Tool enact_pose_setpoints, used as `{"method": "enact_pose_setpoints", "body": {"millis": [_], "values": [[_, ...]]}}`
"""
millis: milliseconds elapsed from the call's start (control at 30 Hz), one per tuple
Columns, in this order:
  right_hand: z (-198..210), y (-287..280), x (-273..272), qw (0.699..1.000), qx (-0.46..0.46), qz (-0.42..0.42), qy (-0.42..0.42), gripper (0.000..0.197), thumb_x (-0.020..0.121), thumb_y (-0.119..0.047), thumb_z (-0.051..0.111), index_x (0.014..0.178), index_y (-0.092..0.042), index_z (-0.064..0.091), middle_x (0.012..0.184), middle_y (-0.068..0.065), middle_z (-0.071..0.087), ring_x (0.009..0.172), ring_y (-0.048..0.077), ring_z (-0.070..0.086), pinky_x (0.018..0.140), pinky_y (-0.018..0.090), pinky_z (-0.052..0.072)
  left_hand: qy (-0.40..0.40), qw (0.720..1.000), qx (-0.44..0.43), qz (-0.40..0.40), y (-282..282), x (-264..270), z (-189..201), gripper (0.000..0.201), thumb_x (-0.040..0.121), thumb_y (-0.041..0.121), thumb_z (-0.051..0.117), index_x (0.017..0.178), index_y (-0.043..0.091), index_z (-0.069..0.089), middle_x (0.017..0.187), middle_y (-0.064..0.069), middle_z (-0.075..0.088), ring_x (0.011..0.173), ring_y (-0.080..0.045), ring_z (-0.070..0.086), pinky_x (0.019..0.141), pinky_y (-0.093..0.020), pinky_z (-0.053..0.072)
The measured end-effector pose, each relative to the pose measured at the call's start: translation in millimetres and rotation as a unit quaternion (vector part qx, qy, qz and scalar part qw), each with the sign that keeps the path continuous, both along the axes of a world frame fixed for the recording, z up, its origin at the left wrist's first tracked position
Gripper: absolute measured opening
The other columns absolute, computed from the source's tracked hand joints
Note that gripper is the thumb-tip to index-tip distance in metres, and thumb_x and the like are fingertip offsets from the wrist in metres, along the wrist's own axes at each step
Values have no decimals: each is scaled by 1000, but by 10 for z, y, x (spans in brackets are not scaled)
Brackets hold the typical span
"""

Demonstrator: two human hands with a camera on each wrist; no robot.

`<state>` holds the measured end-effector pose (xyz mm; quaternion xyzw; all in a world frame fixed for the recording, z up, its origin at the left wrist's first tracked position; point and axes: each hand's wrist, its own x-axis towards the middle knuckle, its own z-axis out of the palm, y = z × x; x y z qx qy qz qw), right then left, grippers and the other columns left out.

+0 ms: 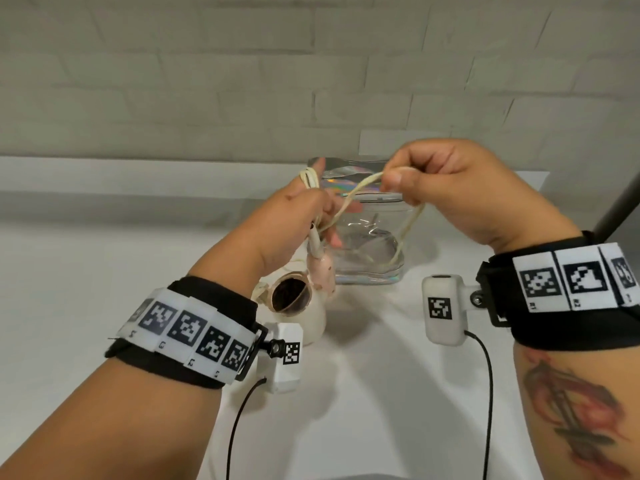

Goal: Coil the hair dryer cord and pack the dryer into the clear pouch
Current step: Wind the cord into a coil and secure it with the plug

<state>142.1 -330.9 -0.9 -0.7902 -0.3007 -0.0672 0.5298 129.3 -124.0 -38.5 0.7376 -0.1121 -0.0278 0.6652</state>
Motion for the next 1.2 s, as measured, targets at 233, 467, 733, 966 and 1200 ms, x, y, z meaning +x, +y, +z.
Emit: {"method": "enact_pose_setpoints", "body": {"millis": [233,467,733,966,1200], "values": [[-57,63,164,988,134,-76,-13,16,79,-17,72,70,-17,59,52,-12,45,49,7,35,49,20,31,-25,991,79,-110,-151,-122,7,28,93,35,57,117,20,62,65,-9,69,38,-10,34,40,-22,35],[-471,183,372,986,128,-68,84,23,84,-31,66,68,-18,57,56,-4,40,46,7,32,46,23,32,13,978,-30,-204,-50,-154,-70,35,93,21,40,86,7,71,51,-9,63,27,-6,32,80,-37,53],[-756,461,269,988,-131,5,76,19,97,-17,47,98,-11,65,71,11,58,63,22,53,60,36,44,-21,963,-197,-180,-45,-96,-137,48,93,8,40,140,15,41,108,-9,74,47,-8,58,87,-27,53],[-666,408,-3,948,-316,25,16,16,95,-27,51,95,-16,63,76,-4,59,65,8,49,65,30,42,-19,978,-210,3,-55,70,-180,70,102,13,38,152,24,-9,132,7,59,113,-15,65,101,-26,40],[-246,143,-28,990,-122,41,63,12,82,-19,61,76,-12,69,68,-10,64,64,9,54,62,23,47,-32,999,7,27,3,51,-103,65,91,54,44,146,38,13,123,36,51,104,15,58,114,-28,28]]}}
